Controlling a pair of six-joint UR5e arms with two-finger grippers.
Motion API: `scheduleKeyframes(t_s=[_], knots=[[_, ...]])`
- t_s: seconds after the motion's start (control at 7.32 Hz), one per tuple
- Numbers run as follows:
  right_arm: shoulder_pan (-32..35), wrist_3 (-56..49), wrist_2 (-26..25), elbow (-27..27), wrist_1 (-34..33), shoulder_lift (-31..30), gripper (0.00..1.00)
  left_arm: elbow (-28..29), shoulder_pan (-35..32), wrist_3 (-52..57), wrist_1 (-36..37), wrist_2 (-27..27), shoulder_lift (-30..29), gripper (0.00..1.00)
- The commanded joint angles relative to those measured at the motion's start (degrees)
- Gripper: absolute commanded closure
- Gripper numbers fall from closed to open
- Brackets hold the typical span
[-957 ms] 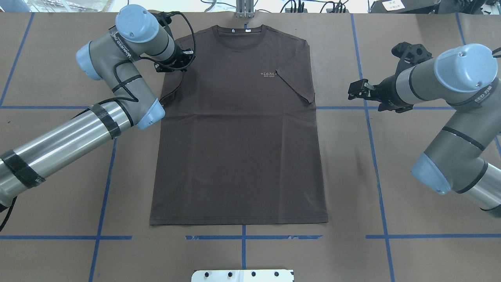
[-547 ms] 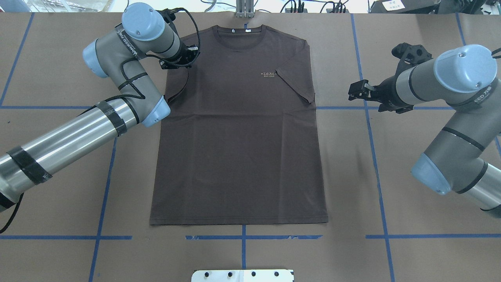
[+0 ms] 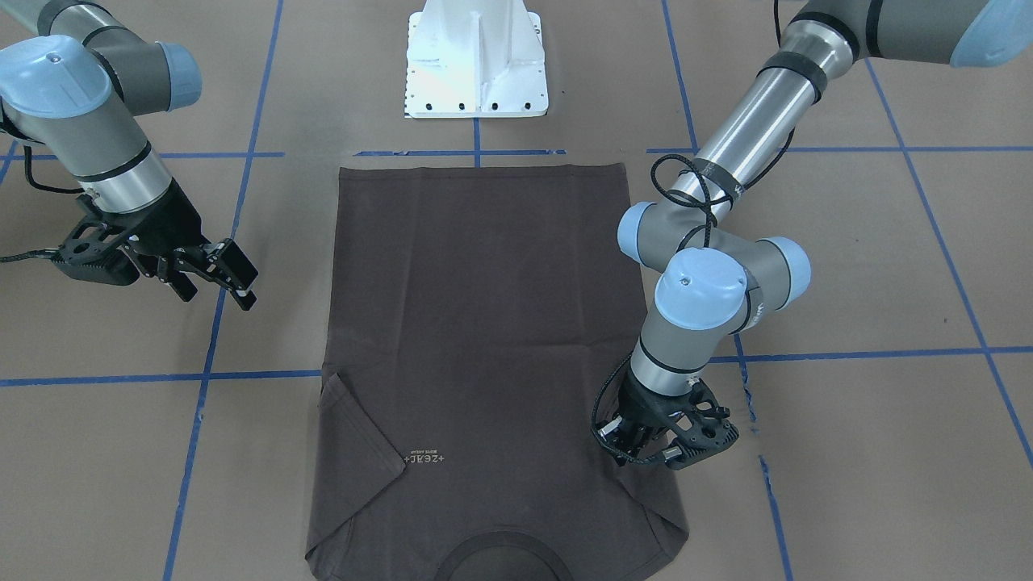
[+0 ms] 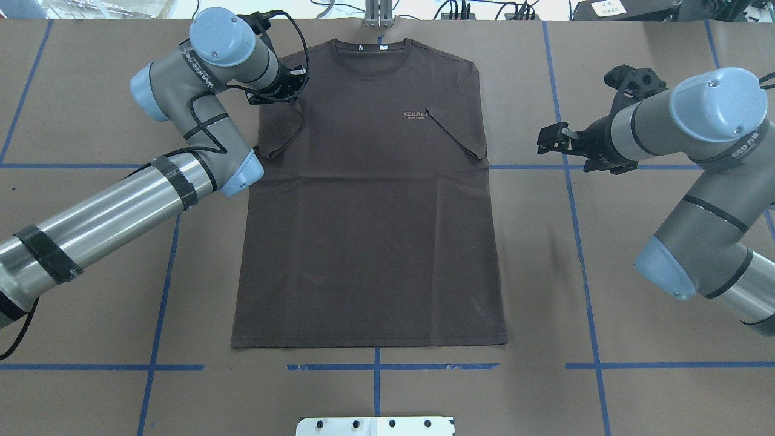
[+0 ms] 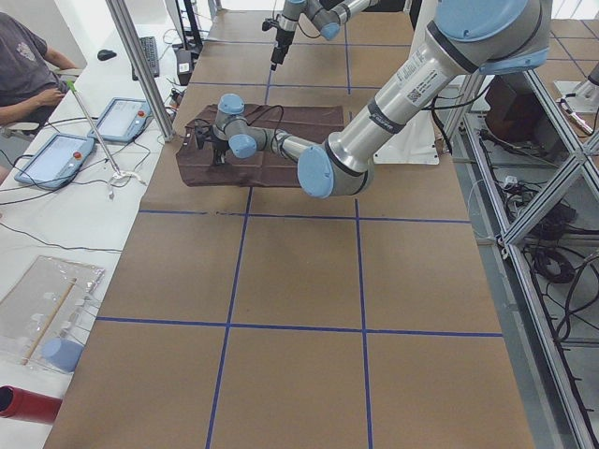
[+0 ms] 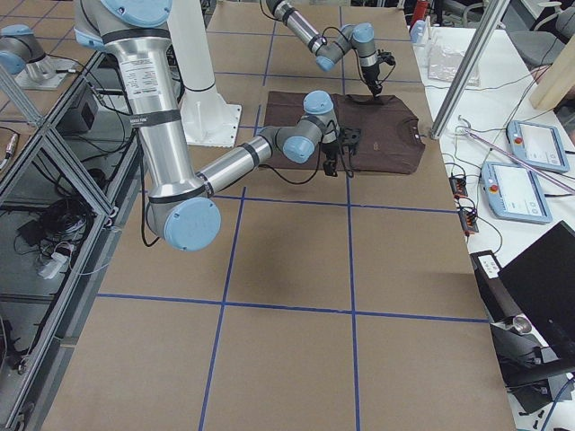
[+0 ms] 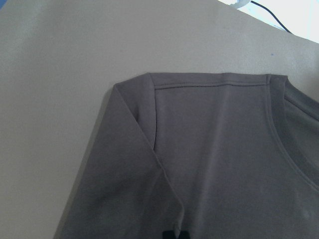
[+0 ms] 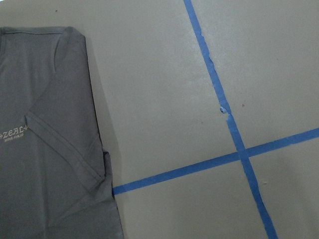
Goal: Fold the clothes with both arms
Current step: 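Fold the sleeve nearest the left gripper inward over the shirt body, then move both grippers to the hem corners nearest the robot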
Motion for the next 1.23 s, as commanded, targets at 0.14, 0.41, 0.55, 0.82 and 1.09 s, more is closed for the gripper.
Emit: scheduleKeyframes(t_s=[0.14, 0.41, 0.55, 0.82, 1.09], knots=[[-0.27, 2.87, 0.09, 2.18, -0.33, -0.43, 0.0, -8.56, 0.91, -0.16, 0.72, -0.23, 3.0, 0.17], [-6.55, 12.34, -0.77, 8.4, -0.51, -4.18, 0.0, -21.99, 4.14, -0.16, 1.08, -0.24, 11.86, 0.17], [-11.64, 17.18, -3.57, 11.39, -0.59, -6.39, 0.0, -26.66, 4.34, -1.2, 1.95, -0.15, 14.77, 0.17], [-25.51, 27.19, -13.74, 14.84, -0.59, -10.43, 0.0, -37.04, 6.79, -1.91, 2.05, -0.24, 22.85, 0.17], [-37.31, 37.83, -25.95, 16.34, -0.68, -12.38, 0.04, -37.16, 8.38, -3.23, 1.96, -0.15, 23.32, 0.16]])
